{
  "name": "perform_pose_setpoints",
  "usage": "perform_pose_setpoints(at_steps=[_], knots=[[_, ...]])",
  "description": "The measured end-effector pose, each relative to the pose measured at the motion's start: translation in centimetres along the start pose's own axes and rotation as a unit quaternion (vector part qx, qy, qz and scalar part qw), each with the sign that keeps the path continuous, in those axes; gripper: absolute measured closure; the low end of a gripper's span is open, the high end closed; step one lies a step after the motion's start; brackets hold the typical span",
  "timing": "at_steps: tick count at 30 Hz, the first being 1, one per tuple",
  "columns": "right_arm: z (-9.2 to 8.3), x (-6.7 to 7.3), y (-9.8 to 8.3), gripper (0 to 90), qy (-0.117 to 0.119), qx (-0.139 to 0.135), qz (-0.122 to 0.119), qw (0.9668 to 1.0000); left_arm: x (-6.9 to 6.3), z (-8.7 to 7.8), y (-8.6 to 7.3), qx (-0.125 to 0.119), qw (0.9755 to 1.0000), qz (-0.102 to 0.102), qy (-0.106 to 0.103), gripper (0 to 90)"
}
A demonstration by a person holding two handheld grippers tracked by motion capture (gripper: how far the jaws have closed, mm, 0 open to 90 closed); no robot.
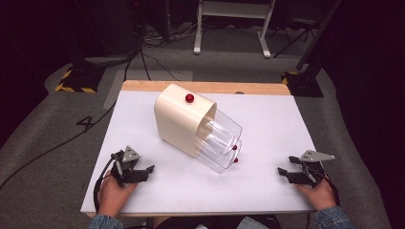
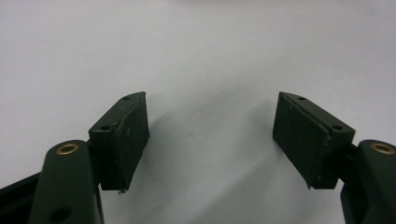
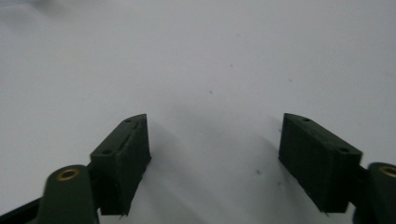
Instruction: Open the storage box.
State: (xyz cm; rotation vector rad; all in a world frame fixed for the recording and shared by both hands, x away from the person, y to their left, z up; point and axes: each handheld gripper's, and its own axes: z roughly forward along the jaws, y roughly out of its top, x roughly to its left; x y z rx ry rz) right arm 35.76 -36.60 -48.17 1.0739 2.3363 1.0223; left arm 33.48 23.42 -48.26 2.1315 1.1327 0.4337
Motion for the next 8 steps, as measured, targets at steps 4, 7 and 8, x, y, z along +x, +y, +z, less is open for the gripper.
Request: perform_pose_setpoints(at_steps=[4,7,8], knots=[[0.13,-0.07,0.09,15.3,-0.014,0.008,0.013,0.9998,0.0,-0.01,0.02,0.001,1.0,-0.001,-0.001,27.3],[0.16,-0.17,0.15,14.8,-0.013,0.011,0.016,0.9997,0.02,0.01,0.03,0.0,1.0,-0.002,-0.001,27.3],[0.17,-0.23,0.17,14.7,-0.012,0.013,0.019,0.9997,0.04,0.02,0.04,0.0,1.0,-0.002,-0.001,27.3]])
